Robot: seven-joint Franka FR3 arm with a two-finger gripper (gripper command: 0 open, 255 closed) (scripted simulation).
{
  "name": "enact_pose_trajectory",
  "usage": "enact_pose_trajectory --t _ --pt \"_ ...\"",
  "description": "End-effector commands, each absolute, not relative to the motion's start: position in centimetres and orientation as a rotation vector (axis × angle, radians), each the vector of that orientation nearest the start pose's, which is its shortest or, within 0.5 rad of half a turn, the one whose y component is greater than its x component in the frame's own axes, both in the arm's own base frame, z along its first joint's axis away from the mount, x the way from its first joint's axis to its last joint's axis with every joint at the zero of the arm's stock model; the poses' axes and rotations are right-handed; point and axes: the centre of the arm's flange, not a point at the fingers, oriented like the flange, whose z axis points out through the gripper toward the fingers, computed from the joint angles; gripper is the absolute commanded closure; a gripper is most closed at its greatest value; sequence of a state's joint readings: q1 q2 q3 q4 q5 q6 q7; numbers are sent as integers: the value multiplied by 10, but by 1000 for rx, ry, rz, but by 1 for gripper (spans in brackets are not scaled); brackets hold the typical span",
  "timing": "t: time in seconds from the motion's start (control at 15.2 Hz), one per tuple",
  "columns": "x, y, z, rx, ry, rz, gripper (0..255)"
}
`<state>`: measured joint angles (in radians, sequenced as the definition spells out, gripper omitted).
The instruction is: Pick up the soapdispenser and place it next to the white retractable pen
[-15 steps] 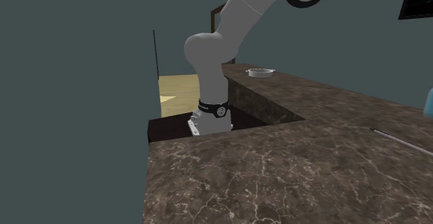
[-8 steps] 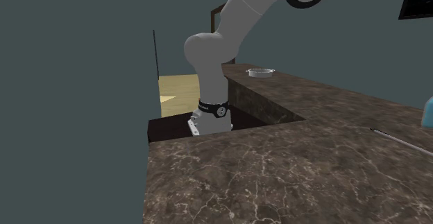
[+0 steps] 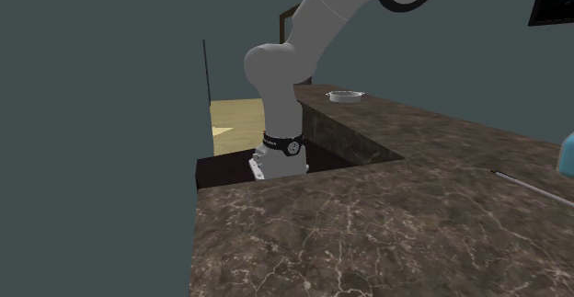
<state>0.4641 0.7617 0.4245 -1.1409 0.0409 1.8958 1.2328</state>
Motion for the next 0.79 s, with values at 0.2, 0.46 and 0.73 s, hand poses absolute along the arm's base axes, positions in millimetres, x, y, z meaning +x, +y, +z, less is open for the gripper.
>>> enact_pose_trajectory --t 0.2,0.46,0.73 --pt "544 522 384 -2831 679 376 0" --pt "544 522 384 -2831 679 376 0" --pt "554 509 431 -2831 679 376 0"
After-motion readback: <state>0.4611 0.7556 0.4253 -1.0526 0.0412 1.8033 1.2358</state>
